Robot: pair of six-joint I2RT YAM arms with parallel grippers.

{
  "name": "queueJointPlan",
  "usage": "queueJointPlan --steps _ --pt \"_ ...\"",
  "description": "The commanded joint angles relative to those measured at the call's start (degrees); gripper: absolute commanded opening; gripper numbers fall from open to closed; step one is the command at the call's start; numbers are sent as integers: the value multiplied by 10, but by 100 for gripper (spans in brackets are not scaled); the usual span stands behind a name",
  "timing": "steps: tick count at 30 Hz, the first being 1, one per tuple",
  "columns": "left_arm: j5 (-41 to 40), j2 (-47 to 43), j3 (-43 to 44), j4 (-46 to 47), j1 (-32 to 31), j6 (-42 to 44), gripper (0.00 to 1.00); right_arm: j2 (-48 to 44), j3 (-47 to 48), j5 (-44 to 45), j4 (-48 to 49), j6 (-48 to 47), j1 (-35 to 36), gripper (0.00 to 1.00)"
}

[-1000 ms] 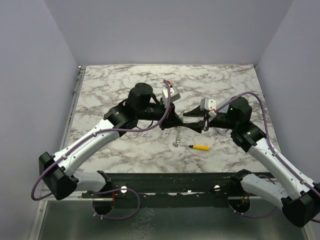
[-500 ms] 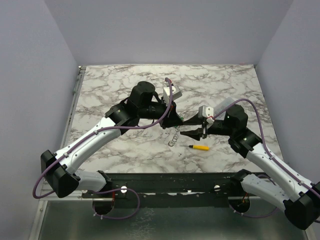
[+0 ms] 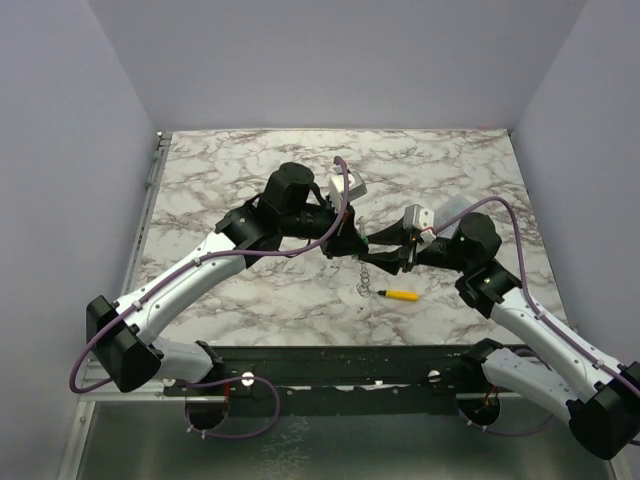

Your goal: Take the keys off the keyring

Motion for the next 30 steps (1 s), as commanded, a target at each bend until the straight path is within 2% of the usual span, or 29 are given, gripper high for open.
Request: queueJointPlan --steps 1,4,9,18,30 --pt "42 -1 14 -1 -3 11 0 -6 -10 24 31 -17 4 40" --pt "50 -5 14 -15 -3 29 0 -14 -12 16 16 -42 4 36" --pt "53 -12 19 -44 -3 71 0 -27 -8 -10 -25 -85 4 36" --pt "74 -6 27 -57 -3 105 0 -25 1 -33 -56 -130 4 50" --pt "99 1 36 -81 -4 142 0 -24 -1 -40 -48 -151 4 44"
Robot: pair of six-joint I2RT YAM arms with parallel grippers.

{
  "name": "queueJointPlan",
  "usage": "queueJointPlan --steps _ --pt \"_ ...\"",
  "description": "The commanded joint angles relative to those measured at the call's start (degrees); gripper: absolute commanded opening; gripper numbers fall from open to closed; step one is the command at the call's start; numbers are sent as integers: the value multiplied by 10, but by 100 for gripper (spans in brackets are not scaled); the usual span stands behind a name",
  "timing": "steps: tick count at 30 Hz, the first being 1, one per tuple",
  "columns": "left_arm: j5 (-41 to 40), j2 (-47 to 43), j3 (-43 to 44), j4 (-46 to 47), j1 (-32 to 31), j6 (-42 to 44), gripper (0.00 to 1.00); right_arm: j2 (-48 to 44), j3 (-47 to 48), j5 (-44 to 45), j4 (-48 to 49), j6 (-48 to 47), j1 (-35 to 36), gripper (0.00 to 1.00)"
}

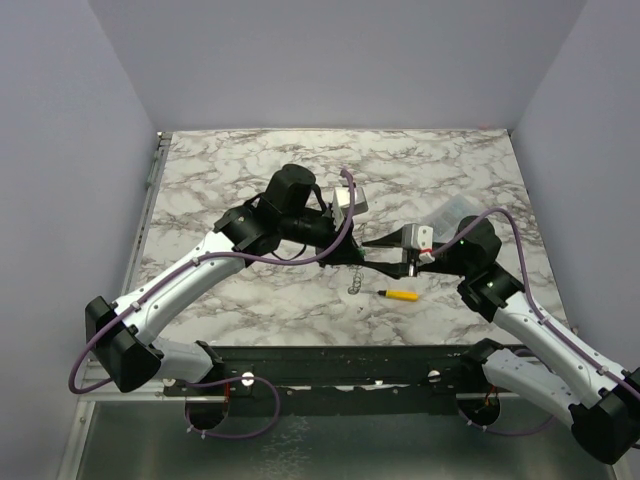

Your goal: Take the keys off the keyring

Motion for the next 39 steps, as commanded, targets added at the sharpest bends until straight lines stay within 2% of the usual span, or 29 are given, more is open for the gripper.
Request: queueJointPlan --steps 1,12,17,24,30,35,39 --pt "38 1 25 -17 -4 32 0 -2 9 -17 -7 -25 1 44" --pt "48 10 42 -58 -8 80 0 -3 15 -25 -24 -43 1 42" --pt "41 9 46 -88 -10 115 0 -9 15 -32 -18 -11 1 42" --pt "21 19 54 -89 -22 116 0 -4 7 -26 32 67 2 37" --pt "17 23 58 -84 -24 111 0 -4 2 -15 40 81 7 34" --pt "4 18 52 -74 -25 105 0 -5 3 -29 43 94 14 39" --pt "1 18 52 -68 -26 104 0 -1 3 -36 37 89 21 37"
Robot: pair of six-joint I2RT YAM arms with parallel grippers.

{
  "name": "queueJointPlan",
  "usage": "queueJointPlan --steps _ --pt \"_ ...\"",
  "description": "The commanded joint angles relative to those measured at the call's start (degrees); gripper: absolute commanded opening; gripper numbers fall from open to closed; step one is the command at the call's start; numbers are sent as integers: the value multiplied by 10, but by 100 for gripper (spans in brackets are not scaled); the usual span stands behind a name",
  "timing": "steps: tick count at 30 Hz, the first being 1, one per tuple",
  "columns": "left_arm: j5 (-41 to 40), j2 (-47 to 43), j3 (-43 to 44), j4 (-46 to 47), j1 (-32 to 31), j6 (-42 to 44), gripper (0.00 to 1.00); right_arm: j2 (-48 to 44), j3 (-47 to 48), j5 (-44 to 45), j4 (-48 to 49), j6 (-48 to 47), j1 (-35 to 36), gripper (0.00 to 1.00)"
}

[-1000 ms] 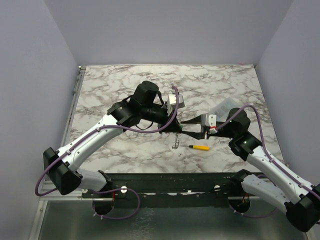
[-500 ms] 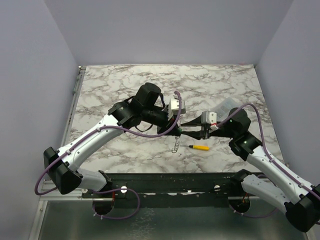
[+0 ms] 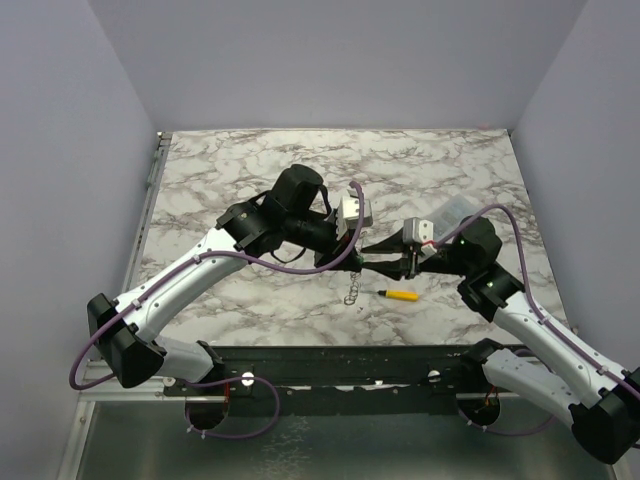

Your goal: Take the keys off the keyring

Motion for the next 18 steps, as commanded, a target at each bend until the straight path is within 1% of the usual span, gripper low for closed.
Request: queueJointPlan --steps 1,5,8,13,14,16,17,18 --pt "-13 2 8 25 -11 1 0 0 4 -20 34 12 18 36" --pt "-29 1 5 34 -13 -2 0 7 12 -25 39 28 25 35" --pt "-41 -3 2 44 -12 -5 0 5 11 -28 37 39 28 29" --pt "-54 -9 -6 59 -12 -9 0 6 14 -34 34 45 28 23" --pt "-56 -9 -8 63 -13 -9 0 9 16 -36 35 48 28 20" --pt "-64 -12 -10 70 -12 -10 0 12 14 -33 44 60 28 7" --pt "-69 -12 -11 72 -12 -10 0 11 12 -29 52 69 28 2" --pt "-73 -15 -14 73 -12 -7 0 11 11 -26 56 78 28 1"
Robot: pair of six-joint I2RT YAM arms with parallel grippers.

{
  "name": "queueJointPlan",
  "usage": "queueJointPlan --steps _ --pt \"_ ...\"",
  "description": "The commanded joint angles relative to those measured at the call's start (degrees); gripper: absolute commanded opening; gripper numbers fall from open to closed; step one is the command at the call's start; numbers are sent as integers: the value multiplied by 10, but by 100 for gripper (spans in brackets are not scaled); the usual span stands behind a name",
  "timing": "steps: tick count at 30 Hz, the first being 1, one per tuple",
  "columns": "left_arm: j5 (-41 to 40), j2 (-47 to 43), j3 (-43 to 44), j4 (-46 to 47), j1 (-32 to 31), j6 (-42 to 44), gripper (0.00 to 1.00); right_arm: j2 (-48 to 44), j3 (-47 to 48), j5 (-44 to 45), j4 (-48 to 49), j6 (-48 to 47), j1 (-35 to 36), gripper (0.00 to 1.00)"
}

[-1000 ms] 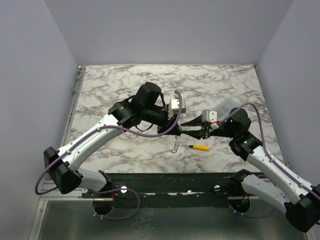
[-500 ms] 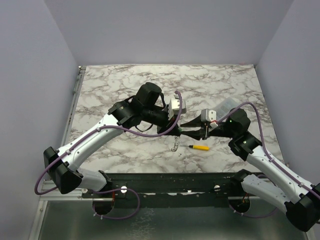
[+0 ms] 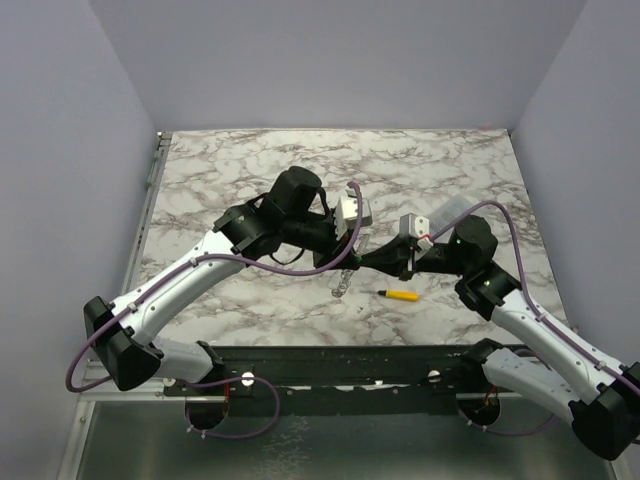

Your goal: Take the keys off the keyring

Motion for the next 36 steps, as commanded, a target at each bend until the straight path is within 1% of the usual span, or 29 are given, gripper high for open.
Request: queueJointPlan --steps 1,6,11,14,20,25,30,36 --pt "-39 -9 -12 75 -7 9 0 0 11 -23 54 48 17 1" --pt "-54 -32 -37 75 -7 27 0 -24 -3 13 34 53 17 1" --pt "-57 -50 -58 59 -7 76 0 -48 -9 39 5 57 17 1" --pt "-55 -47 -60 45 -7 101 0 -51 -9 49 -10 58 17 1" --pt "-47 -28 -84 45 -7 121 0 -48 -28 71 -18 66 16 1" --pt "-42 -13 -126 75 -7 120 0 -50 -53 74 -44 62 16 1" --pt "-29 -5 -181 117 -4 146 0 -36 -81 71 -56 66 16 1" --pt "8 30 -211 146 12 150 0 7 -109 82 -29 69 13 1"
